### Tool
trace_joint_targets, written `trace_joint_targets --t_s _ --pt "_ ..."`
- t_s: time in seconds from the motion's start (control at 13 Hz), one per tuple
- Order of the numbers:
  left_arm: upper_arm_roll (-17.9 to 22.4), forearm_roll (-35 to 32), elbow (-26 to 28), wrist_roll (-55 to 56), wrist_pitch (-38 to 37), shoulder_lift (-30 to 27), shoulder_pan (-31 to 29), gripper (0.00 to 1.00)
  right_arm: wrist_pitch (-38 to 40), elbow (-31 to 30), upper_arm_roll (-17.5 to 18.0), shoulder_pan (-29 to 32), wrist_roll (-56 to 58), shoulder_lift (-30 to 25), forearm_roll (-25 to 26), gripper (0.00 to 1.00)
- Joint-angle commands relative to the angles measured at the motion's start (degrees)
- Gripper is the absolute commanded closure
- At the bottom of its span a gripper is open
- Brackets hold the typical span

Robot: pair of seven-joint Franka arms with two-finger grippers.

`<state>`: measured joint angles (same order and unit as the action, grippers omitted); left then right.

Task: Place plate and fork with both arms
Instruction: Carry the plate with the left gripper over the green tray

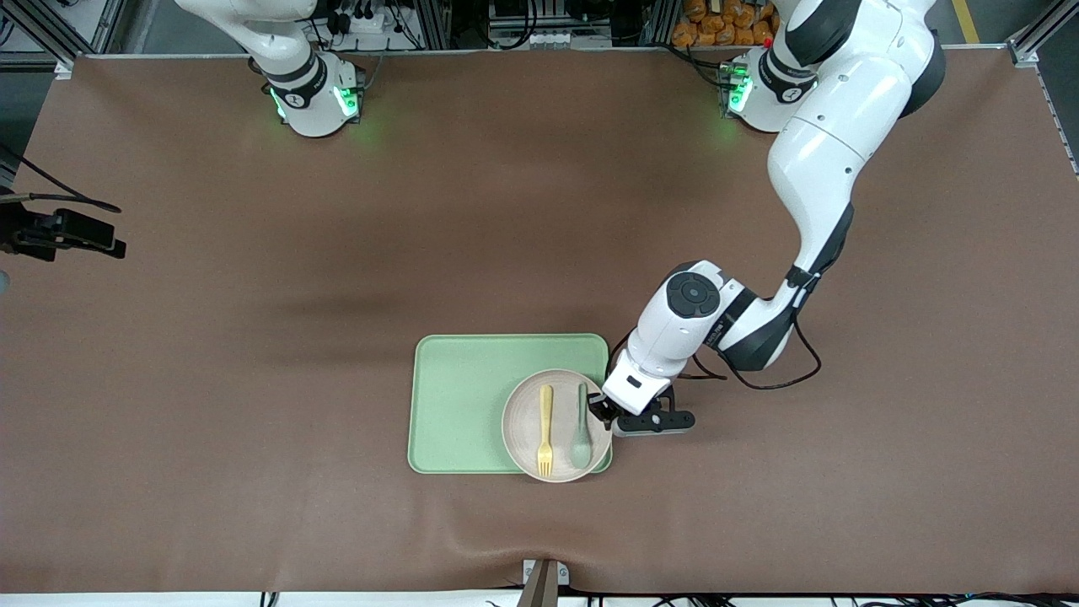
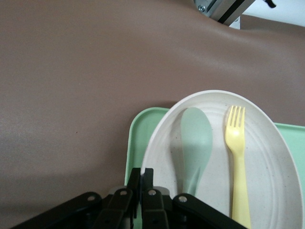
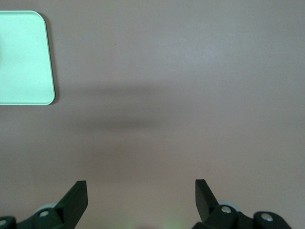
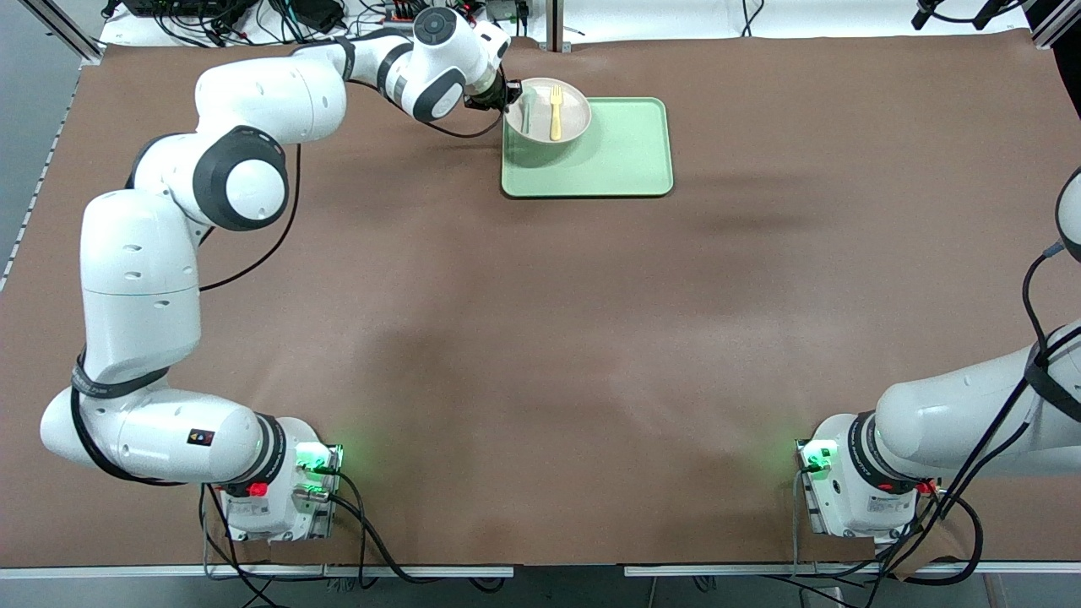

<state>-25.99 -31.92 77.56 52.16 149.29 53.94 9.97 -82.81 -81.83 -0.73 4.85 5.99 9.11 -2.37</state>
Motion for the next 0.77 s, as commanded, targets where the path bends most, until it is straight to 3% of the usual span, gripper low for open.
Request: trace_joint_targets --t_s 0.0,0.69 --pt "0.4 -2.5 1.0 2.1 0.0 -0.3 0.5 1.0 -0.3 -2.3 0.6 1.7 -0.2 -0.2 -1.1 0.0" --pt "4.5 -2.5 1.0 3.6 0.1 0.6 6.1 1.0 -4.3 -5.6 0.8 -1.6 -3.9 -0.1 -1.3 0.0"
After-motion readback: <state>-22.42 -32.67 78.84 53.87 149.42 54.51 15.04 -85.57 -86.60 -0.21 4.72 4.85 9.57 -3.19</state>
